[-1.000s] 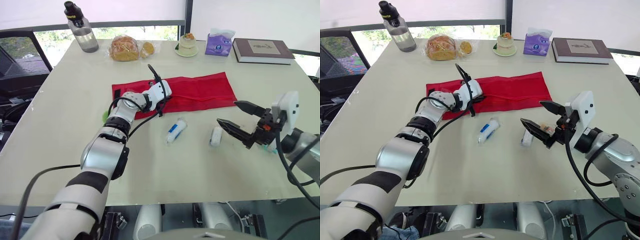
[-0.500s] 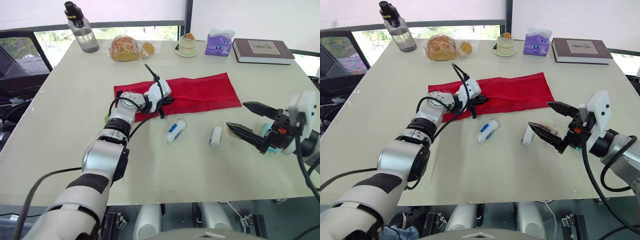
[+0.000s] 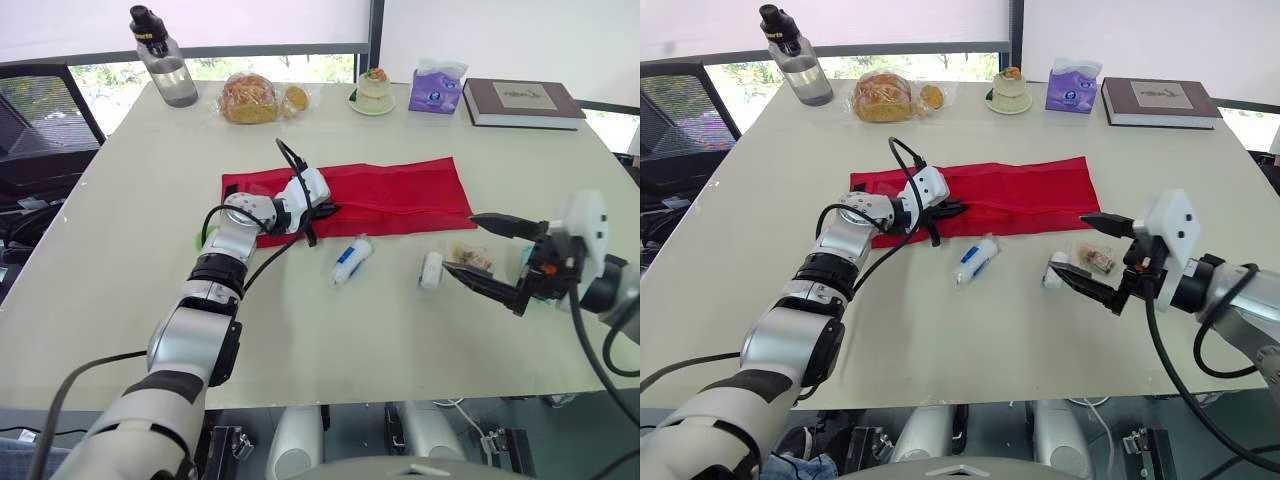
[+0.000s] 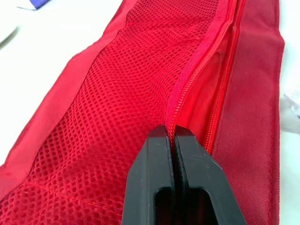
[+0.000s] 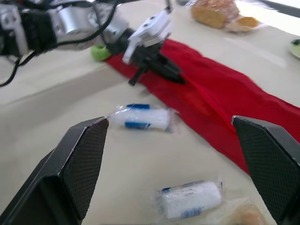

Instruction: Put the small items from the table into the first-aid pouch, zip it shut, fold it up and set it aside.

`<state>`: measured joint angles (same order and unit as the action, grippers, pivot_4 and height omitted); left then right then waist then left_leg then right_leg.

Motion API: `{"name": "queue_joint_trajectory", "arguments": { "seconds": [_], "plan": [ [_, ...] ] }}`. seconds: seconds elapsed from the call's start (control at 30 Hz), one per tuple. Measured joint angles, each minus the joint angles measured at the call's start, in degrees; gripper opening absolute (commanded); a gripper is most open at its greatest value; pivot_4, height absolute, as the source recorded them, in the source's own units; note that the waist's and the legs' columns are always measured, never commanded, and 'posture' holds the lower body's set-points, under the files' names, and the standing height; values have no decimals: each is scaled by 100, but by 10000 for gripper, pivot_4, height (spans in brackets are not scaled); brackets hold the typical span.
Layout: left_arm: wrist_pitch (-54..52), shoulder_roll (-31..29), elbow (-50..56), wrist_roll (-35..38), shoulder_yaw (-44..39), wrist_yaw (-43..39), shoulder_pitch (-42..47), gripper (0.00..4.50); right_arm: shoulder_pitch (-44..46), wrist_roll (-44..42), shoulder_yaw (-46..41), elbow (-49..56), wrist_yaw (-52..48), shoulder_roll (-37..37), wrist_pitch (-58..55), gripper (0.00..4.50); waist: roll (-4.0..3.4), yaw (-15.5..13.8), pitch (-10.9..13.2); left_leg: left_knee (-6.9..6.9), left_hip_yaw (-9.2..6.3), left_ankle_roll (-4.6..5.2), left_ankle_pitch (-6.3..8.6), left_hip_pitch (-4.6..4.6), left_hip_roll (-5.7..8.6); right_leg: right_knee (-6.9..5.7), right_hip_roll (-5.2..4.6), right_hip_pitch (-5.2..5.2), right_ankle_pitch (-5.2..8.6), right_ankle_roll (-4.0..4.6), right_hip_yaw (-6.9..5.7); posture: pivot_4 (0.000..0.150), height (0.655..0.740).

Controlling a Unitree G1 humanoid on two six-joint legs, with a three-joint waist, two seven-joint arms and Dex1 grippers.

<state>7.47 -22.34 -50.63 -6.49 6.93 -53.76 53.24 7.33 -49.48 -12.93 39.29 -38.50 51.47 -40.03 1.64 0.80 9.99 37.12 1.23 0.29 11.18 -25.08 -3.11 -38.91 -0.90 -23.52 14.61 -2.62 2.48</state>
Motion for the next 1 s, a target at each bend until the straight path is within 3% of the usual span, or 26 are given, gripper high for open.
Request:
{"name": "queue_joint_trajectory", "arguments": {
  "seconds": [0.3,0.5,0.7,1.0],
  "plan": [
    [-377,57,257,4,-6,491,-255,1043,1563,1447,1919,-1608,-1719,-93,797,45000,-2,37,1,1,3,0,0,0,0,-1,2,-3,-1,0,3,1500,7400],
    [-501,80,544,54,11,523,-399,1043,3195,2731,3202,-3369,-2885,-902,1743,45000,-4,3,2,0,0,0,0,0,-4,-2,6,-3,-1,2,-2,1500,7400],
    [-618,64,790,102,30,562,-508,1043,4376,3884,3978,-5514,-3356,-1994,2682,45000,-7,2,4,3,2,-1,0,-2,-3,-5,5,-6,-2,2,-2,1500,7400],
    [-734,35,993,113,35,631,-610,1043,5191,4959,4317,-7392,-3506,-2732,3809,45000,-9,2,5,3,3,-1,0,-3,-3,-7,3,-5,-2,3,-3,1500,7400]
  ]
}}
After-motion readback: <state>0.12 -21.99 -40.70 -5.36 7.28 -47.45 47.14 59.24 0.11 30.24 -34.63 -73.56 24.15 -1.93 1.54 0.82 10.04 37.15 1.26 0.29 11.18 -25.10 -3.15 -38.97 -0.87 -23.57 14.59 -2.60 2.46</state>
